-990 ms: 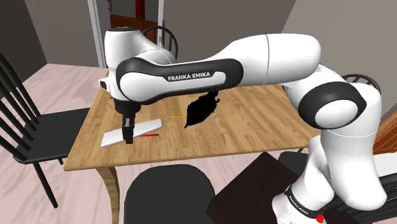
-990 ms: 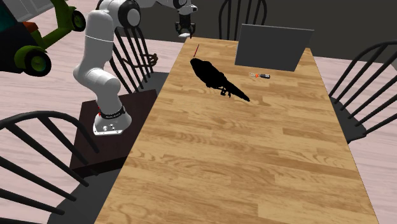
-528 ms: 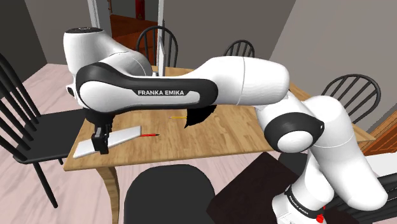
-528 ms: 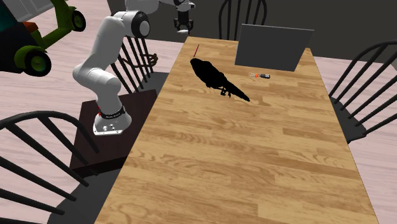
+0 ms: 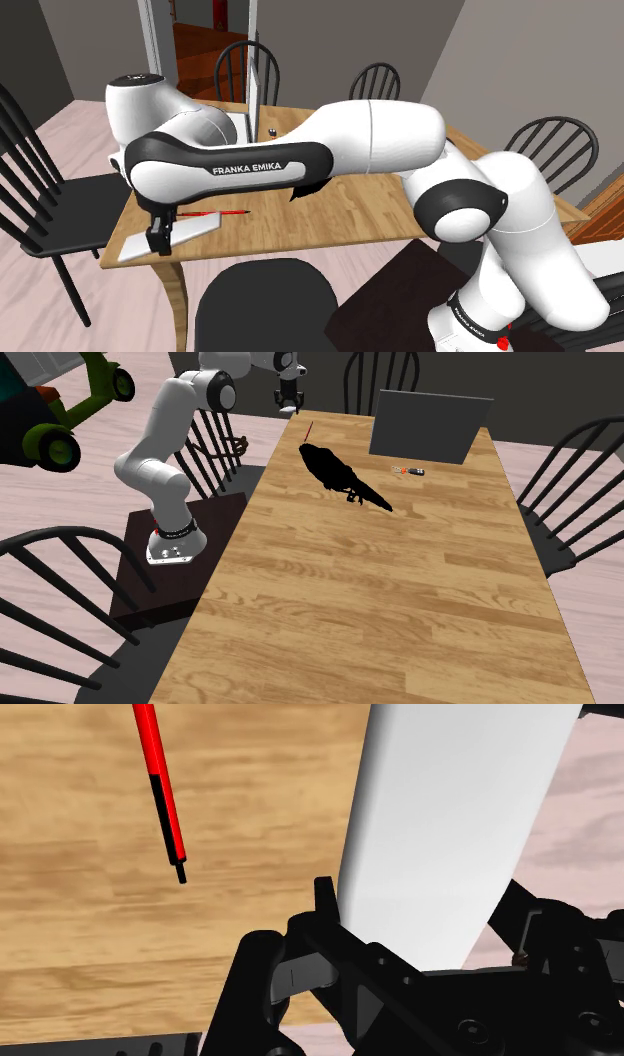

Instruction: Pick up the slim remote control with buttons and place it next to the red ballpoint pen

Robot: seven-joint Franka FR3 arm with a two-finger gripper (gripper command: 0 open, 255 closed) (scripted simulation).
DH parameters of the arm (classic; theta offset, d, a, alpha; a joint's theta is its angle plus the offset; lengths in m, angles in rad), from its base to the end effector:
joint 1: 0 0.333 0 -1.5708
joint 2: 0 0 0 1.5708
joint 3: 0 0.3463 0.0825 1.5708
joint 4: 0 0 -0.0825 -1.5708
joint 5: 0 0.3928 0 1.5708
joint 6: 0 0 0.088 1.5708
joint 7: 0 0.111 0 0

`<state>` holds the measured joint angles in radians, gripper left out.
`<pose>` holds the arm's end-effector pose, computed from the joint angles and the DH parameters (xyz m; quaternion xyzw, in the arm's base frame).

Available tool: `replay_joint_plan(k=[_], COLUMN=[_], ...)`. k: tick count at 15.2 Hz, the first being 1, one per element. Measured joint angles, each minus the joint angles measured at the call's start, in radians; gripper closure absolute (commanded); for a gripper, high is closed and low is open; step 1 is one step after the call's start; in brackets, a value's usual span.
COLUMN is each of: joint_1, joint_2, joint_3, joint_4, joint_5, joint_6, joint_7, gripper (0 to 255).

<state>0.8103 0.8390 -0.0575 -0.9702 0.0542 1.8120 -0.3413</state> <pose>0.5702 0.5644 0.3802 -0.8524 -0.5228 -0.0008 0.0052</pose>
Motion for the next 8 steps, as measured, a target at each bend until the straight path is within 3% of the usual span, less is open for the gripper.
replay_joint_plan(k=[8], joint_1=[0.001], joint_2=[0.002], joint_3=[0.0], joint_4=[-0.056], joint_5=[0.001], joint_6=[0.061], joint_7=[-0.002], gripper=[255])
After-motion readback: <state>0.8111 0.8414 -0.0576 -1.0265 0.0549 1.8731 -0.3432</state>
